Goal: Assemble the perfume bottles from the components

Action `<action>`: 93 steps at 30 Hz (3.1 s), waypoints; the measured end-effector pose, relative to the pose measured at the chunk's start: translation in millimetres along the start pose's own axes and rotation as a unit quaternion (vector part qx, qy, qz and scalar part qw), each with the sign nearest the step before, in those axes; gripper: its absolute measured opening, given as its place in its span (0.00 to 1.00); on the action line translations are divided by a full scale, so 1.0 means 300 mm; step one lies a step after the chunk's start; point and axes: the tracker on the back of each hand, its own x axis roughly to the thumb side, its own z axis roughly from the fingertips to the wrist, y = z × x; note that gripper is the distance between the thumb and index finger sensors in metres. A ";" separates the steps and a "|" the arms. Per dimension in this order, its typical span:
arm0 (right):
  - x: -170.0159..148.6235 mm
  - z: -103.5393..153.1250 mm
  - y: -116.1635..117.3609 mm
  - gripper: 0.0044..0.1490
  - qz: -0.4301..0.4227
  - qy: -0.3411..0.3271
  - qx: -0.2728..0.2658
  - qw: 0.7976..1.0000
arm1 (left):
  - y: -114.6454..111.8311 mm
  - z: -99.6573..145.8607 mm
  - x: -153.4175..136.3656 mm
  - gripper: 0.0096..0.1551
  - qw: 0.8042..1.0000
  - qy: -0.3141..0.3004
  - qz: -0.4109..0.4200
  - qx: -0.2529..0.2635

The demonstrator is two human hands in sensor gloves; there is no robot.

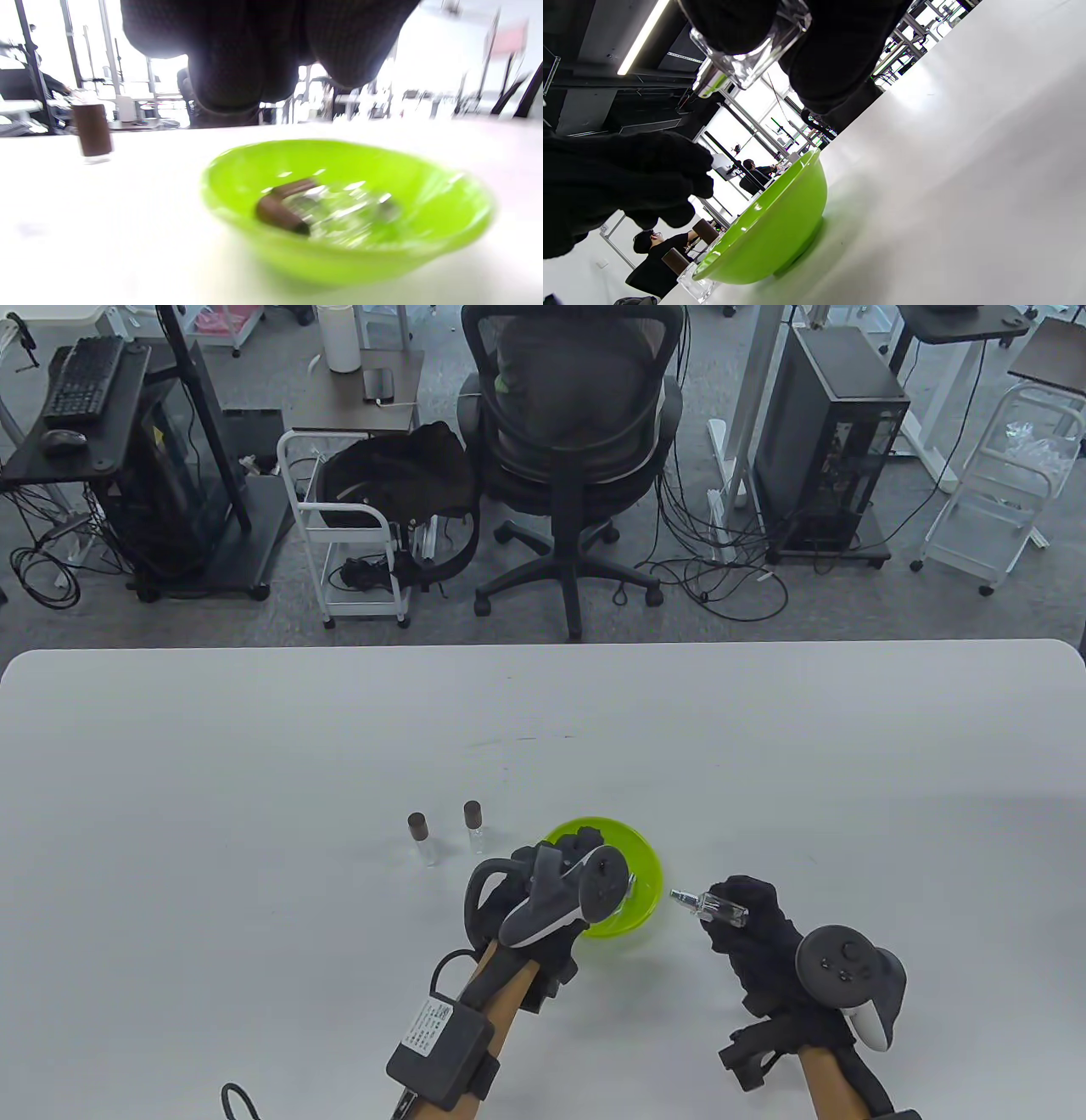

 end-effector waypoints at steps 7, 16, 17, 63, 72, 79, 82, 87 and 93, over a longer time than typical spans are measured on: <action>-0.032 -0.001 -0.031 0.37 -0.016 0.017 -0.019 1.000 | -0.071 -0.084 0.047 0.28 0.996 0.043 -0.061 -0.057; -0.051 -0.001 -0.047 0.37 -0.035 0.029 -0.028 0.999 | -0.121 -0.165 0.109 0.35 0.977 0.083 -0.115 -0.158; -0.052 -0.001 -0.047 0.37 -0.036 0.028 -0.029 0.999 | -0.122 -0.170 0.116 0.33 0.976 0.086 -0.120 -0.161; 0.001 0.009 0.029 0.37 -0.026 -0.001 0.029 0.999 | 0.072 0.130 0.001 0.32 0.950 -0.032 0.297 0.089; 0.016 0.012 0.043 0.37 -0.031 -0.012 0.041 0.999 | -0.072 0.110 -0.030 0.27 0.831 -0.031 0.551 0.074; 0.034 0.017 0.056 0.37 -0.032 -0.028 0.053 0.998 | -0.121 0.097 -0.002 0.25 0.798 -0.049 0.599 0.037; 0.043 0.021 0.061 0.37 -0.035 -0.032 0.054 0.997 | -0.124 0.101 0.012 0.24 0.806 -0.053 0.589 0.040; 0.043 0.022 0.062 0.37 -0.039 -0.035 0.055 0.997 | -0.120 0.109 0.020 0.29 0.804 -0.046 0.591 0.045; 0.041 0.021 0.065 0.37 -0.034 -0.033 0.055 0.997 | -0.125 0.107 0.024 0.25 0.815 -0.052 0.575 0.053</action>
